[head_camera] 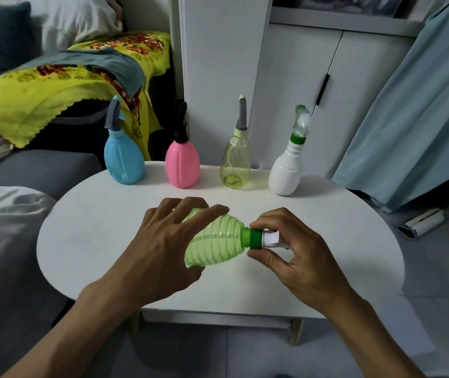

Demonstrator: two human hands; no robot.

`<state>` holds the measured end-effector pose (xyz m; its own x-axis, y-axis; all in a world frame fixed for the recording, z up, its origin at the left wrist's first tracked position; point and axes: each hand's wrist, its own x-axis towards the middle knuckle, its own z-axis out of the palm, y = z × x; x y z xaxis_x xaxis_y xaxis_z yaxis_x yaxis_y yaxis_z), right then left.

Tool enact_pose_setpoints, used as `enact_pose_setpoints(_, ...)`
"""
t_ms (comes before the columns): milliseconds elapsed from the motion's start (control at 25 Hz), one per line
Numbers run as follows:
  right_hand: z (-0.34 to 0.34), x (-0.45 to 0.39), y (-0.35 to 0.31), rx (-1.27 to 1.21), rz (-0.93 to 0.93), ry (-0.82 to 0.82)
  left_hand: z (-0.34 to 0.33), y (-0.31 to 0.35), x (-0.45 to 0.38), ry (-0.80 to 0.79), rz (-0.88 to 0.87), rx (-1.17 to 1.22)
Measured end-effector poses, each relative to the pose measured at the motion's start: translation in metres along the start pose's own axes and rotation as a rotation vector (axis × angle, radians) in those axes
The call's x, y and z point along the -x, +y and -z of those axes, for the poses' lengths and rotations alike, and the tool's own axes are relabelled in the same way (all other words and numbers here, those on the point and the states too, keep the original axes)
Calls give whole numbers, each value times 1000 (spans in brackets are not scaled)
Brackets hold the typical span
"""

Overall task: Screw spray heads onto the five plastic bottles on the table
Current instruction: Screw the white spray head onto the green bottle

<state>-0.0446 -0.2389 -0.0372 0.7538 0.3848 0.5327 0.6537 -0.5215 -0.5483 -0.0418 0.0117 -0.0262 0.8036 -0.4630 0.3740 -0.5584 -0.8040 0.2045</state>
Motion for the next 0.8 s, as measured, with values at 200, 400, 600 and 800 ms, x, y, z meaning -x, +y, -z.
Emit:
enact_pose_setpoints(200, -4, -2, -1, -101, -21, -17, 1, -1, 1, 9, 3, -20)
enact_pose_setpoints(400, 0, -2, -7, -134, -137, 46, 0, 6, 1, 39, 6, -30)
enact_pose_setpoints(600, -2, -2, -6, -211, -175, 39, -3, 10, 0, 56, 20, -76)
enact_pose_setpoints(800, 2, -3, -5, -186, -199, 48, -3, 13, 0, 70, 8, -90)
